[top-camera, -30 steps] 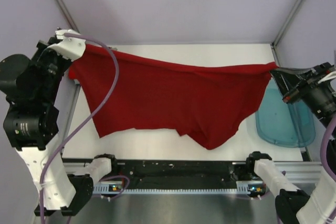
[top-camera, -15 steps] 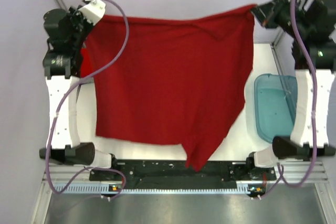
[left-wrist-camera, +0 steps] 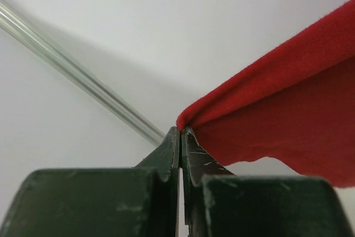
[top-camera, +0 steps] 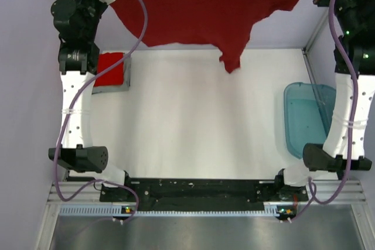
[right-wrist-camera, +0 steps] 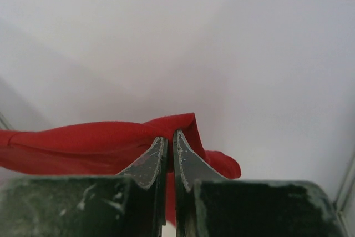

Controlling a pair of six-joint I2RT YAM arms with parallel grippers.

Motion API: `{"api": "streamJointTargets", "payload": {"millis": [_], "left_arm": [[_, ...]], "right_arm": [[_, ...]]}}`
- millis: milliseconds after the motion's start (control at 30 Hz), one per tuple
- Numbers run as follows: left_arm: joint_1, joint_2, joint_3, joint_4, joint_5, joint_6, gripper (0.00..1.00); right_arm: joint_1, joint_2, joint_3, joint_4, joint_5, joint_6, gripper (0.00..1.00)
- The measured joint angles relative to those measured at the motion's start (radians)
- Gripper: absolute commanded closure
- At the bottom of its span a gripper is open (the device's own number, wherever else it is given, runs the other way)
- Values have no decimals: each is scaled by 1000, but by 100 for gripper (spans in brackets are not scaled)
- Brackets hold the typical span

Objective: Fold and stack the t-shirts
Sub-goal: Flatten out the tshirt

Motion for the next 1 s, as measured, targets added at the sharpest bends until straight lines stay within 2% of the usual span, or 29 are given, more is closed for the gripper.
{"api": "streamJointTargets", "payload": {"millis": [167, 367, 500, 667, 800, 1000], "left_arm": [[0, -123, -171, -2, 50, 12, 100], [5, -312, -522, -95, 82, 51, 100], [9, -414, -793, -215, 98, 82, 100], [18, -502, -1170, -285, 85, 112, 100], [43, -509, -1371, -333, 38, 104, 100], [89, -589, -1466, -396, -20, 68, 100]], "right_arm": [[-4, -270, -330, 22, -12, -85, 100], [2, -667, -962, -10, -87, -106, 100], [47, -859, -1406, -58, -126, -5, 100], [171, -959, -1808, -151, -147, 203, 100], [240, -1056, -1951, -251, -154, 350, 100], [275, -1075, -1953, -302, -161, 436, 100]]}}
